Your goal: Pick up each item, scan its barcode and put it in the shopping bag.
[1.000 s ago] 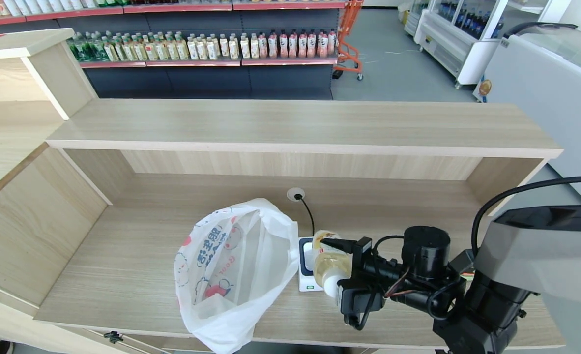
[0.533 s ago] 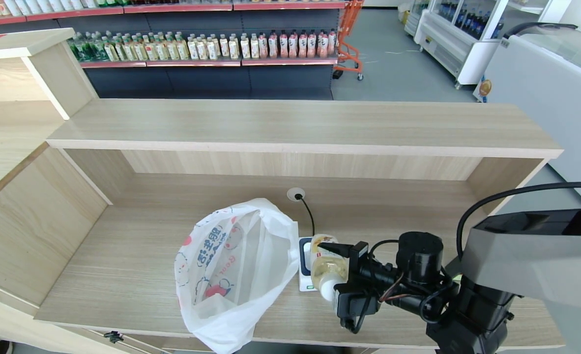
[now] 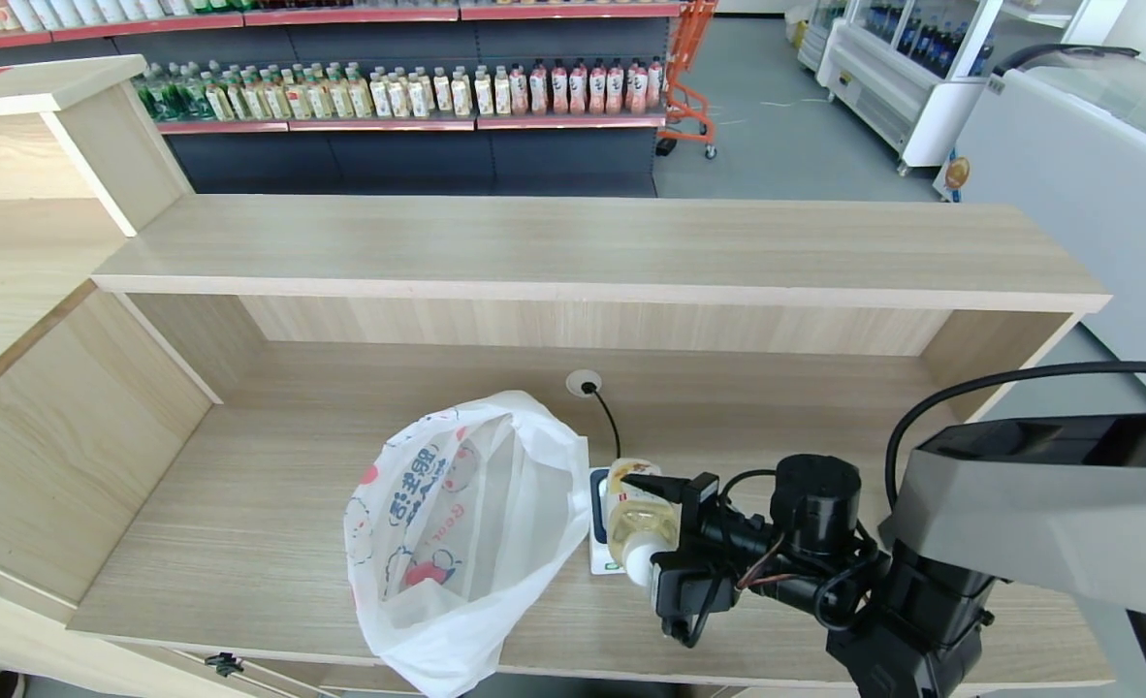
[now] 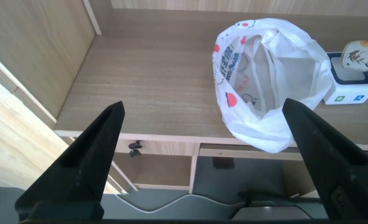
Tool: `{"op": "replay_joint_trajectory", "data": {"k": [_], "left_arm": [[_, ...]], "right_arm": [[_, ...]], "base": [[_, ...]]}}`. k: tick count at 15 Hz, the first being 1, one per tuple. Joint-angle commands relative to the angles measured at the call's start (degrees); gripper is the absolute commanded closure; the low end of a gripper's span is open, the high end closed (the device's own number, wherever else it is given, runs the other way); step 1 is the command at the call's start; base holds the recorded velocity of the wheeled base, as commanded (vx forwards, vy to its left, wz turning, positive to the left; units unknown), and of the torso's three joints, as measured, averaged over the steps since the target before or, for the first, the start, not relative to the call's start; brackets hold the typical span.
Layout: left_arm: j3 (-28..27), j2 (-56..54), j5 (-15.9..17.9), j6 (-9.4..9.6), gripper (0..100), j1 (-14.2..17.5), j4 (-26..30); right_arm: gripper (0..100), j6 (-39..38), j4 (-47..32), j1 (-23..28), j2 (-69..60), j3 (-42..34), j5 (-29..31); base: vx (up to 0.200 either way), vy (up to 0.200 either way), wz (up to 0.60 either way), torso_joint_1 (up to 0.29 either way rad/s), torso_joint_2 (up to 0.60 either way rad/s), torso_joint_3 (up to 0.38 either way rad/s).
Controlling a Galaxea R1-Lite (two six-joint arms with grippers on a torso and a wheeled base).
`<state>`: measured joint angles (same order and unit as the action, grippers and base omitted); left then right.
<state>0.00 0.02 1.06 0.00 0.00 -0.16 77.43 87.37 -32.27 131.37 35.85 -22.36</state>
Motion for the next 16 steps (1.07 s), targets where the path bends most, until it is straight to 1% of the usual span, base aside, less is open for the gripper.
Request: {"op": "replay_joint_trajectory", "data": {"k": [1, 4, 11, 13, 14, 15, 16], "left_arm": [[0.0, 0.0, 0.0, 0.0, 0, -0.1, 0.0], [0.0, 0.0, 0.0, 0.0, 0, -0.1, 0.0], [0.0, 0.0, 0.0, 0.0, 0, 0.0, 0.0], [0.0, 0.0, 0.0, 0.0, 0, -0.1, 0.0], [0.0, 0.0, 0.0, 0.0, 0, 0.0, 0.0], [0.0, 0.0, 0.0, 0.0, 0, -0.1, 0.0], [0.0, 0.0, 0.0, 0.0, 0, 0.0, 0.0]], "right_arm": [[100, 0.0, 0.0, -0.3, 1.2, 1.1, -0.1], [100, -0.3, 0.1, -1.4, 2.1, 1.7, -0.1], [100, -0.7, 0.1, -1.3, 2.1, 2.7, -0.1], [100, -2.9, 0.3, -2.1, 1.1, 4.3, 0.4], [100, -5.1, 0.8, -3.5, -0.3, 5.3, 2.2], [100, -11.8, 0.7, -7.5, -4.1, 6.1, 9.6], [100, -19.5, -0.9, -11.7, -8.1, 6.5, 18.6]], "base": [[0.0, 0.0, 0.0, 0.0, 0.0, 0.0], [0.0, 0.0, 0.0, 0.0, 0.0, 0.0], [0.0, 0.0, 0.0, 0.0, 0.0, 0.0], [0.0, 0.0, 0.0, 0.0, 0.0, 0.0], [0.0, 0.0, 0.0, 0.0, 0.0, 0.0], [0.0, 0.0, 0.0, 0.0, 0.0, 0.0], [0.0, 0.0, 0.0, 0.0, 0.0, 0.0]]}}
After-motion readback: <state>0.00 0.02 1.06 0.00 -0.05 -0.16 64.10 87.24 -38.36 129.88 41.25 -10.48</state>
